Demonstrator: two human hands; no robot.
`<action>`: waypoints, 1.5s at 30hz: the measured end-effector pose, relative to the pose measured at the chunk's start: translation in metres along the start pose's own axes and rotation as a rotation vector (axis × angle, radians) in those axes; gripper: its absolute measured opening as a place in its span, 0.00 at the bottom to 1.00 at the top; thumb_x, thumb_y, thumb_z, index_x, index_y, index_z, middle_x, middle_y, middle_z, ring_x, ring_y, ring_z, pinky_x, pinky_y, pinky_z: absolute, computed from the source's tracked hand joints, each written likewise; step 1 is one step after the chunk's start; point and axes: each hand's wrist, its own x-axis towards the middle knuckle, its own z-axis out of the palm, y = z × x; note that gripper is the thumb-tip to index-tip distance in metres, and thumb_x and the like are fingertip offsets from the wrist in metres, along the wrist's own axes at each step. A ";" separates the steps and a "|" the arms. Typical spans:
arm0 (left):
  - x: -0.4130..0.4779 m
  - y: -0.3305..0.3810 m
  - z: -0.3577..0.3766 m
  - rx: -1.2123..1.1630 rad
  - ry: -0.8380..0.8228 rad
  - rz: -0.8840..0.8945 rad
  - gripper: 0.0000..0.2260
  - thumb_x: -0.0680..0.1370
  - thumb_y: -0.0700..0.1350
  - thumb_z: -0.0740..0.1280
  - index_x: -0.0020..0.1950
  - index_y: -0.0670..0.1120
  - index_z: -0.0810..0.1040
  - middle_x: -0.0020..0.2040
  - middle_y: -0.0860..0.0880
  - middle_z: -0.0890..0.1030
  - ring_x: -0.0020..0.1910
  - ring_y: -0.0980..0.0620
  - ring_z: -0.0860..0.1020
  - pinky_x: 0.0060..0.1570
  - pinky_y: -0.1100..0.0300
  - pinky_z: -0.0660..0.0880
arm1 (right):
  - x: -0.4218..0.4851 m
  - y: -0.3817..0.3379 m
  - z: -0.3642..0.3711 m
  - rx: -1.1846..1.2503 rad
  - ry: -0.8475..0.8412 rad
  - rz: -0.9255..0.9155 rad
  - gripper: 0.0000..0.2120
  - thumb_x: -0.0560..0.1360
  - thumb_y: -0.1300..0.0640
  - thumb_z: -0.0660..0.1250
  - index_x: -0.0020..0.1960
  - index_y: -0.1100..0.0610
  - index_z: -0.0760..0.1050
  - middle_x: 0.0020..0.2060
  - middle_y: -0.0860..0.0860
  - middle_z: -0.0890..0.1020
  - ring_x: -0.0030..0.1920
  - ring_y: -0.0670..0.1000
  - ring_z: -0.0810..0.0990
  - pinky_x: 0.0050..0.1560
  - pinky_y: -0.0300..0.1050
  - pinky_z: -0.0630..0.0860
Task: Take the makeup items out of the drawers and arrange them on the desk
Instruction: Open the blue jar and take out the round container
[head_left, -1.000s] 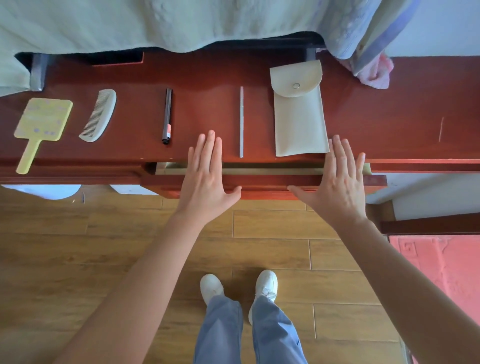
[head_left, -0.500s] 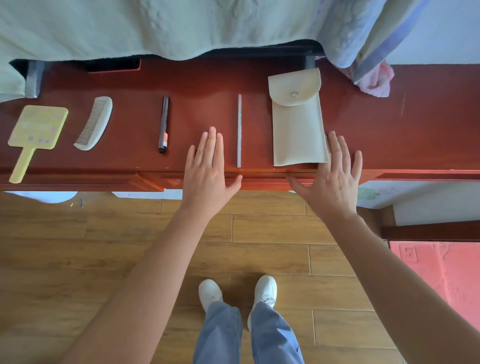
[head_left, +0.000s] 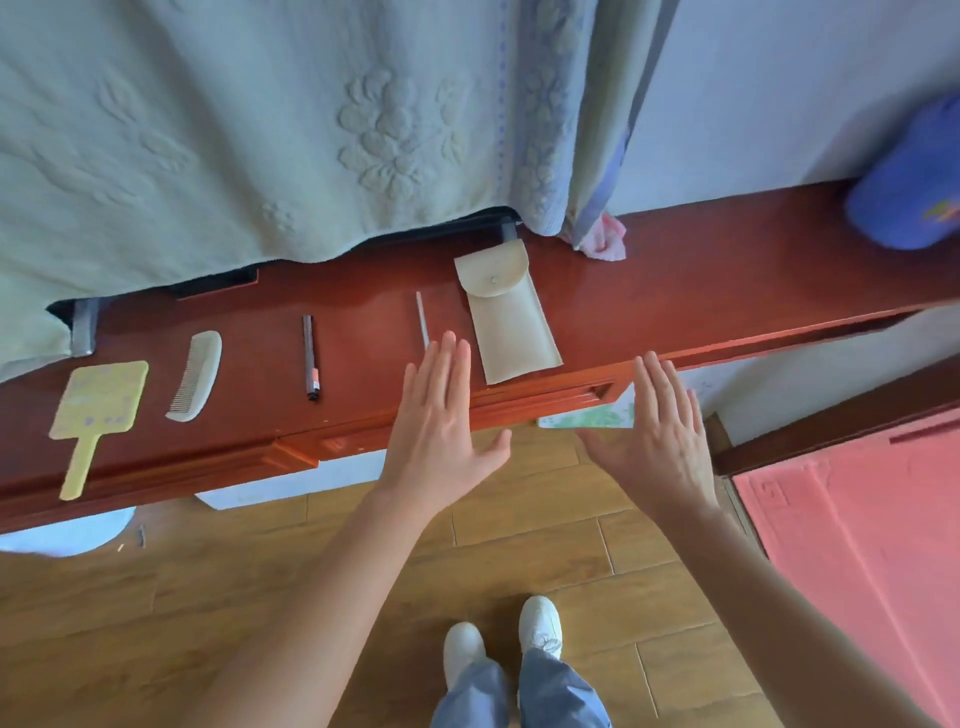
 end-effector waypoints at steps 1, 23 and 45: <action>0.001 0.011 -0.008 -0.002 0.001 0.045 0.41 0.72 0.64 0.52 0.76 0.40 0.47 0.77 0.40 0.50 0.76 0.43 0.50 0.73 0.50 0.46 | -0.008 0.000 -0.012 0.019 0.025 0.021 0.44 0.68 0.38 0.68 0.73 0.63 0.58 0.72 0.59 0.64 0.74 0.57 0.59 0.71 0.58 0.58; 0.046 0.234 -0.065 0.056 0.031 0.533 0.41 0.70 0.64 0.47 0.75 0.40 0.54 0.75 0.41 0.59 0.75 0.43 0.56 0.72 0.49 0.54 | -0.085 0.134 -0.177 0.112 0.124 0.371 0.40 0.73 0.38 0.61 0.76 0.56 0.50 0.76 0.51 0.56 0.76 0.53 0.50 0.75 0.51 0.50; 0.163 0.341 -0.046 0.017 0.075 0.359 0.38 0.73 0.59 0.62 0.75 0.40 0.53 0.75 0.41 0.58 0.75 0.44 0.55 0.73 0.48 0.54 | 0.035 0.272 -0.208 0.221 0.112 0.253 0.40 0.73 0.37 0.61 0.76 0.56 0.51 0.76 0.52 0.56 0.76 0.51 0.51 0.73 0.48 0.54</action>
